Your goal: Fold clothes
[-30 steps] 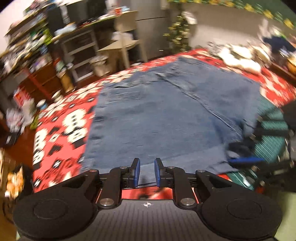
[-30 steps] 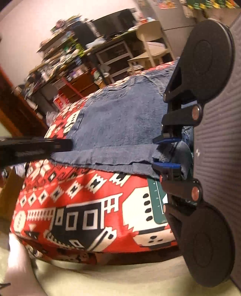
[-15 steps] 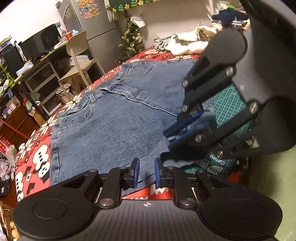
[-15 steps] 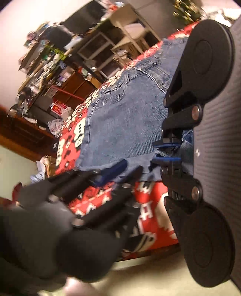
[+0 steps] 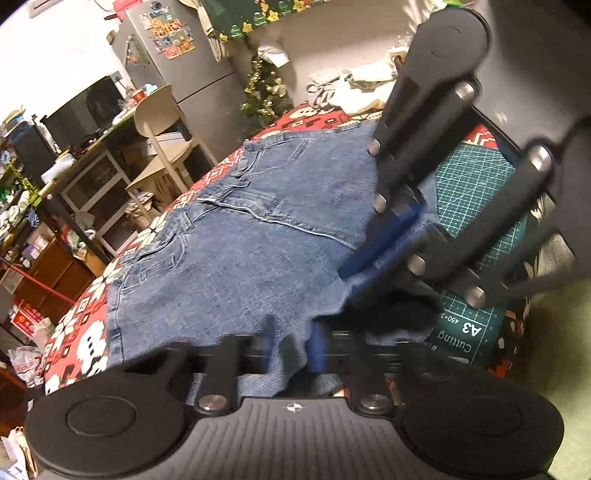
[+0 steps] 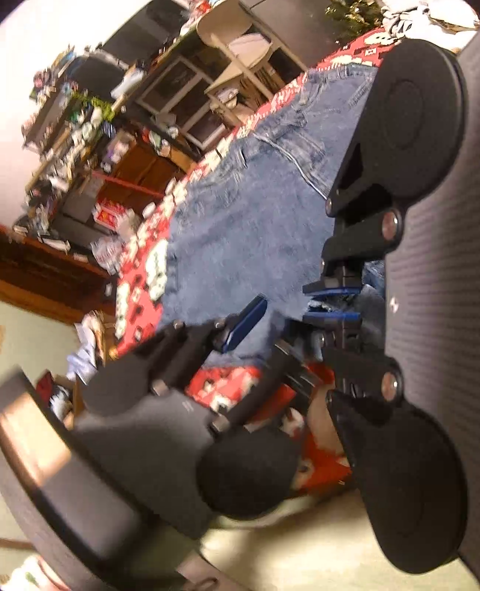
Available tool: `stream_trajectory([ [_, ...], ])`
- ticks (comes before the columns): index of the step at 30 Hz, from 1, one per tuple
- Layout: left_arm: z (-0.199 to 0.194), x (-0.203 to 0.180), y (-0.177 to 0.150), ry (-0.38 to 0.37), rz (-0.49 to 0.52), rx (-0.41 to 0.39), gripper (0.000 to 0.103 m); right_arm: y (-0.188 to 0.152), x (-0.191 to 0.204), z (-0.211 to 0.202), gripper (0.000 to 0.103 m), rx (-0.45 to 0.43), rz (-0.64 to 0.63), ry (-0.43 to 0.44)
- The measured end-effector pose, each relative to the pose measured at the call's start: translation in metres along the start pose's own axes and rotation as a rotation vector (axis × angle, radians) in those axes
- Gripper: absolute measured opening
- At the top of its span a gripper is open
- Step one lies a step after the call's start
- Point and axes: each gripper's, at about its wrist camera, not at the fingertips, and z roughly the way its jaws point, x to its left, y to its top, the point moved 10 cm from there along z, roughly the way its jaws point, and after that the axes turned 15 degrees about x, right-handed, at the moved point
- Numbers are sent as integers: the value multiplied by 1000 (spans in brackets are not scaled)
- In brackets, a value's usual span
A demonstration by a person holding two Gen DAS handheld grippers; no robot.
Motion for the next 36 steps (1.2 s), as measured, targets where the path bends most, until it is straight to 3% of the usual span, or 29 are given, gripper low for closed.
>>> stream_trajectory([
  [4, 0, 0, 1, 9, 15, -11, 3, 1, 7, 3, 13, -15, -45, -40],
  [6, -2, 3, 0, 6, 11, -17, 3, 5, 13, 2, 23, -28, -83, -77],
  [8, -6, 3, 2, 5, 13, -26, 3, 7, 18, 6, 23, -22, -122, -114],
  [10, -10, 1, 3, 13, 35, -31, 3, 10, 18, 12, 20, -15, -138, -156],
  [12, -12, 0, 3, 24, 60, -29, 3, 12, 15, 17, 4, -15, -137, -190],
  [18, 2, 7, -8, 92, 77, 22, 11, 18, 7, 14, 3, -39, -29, -131],
  [20, 5, 7, -15, 122, 105, 31, 5, 17, 6, 13, 3, -35, -11, -106],
  [26, -8, 8, -24, 102, 174, 19, 3, 7, 18, 3, 2, -30, -61, -73],
  [30, -1, 6, -30, 94, 190, 51, 3, 2, 25, 14, 3, -6, -85, -61],
  [32, 6, -1, -34, 113, 220, 72, 9, -4, 31, 22, 4, 19, -89, -53],
  [36, 6, -2, -37, 127, 218, 82, 10, -16, 40, 26, 11, 47, -73, -25],
])
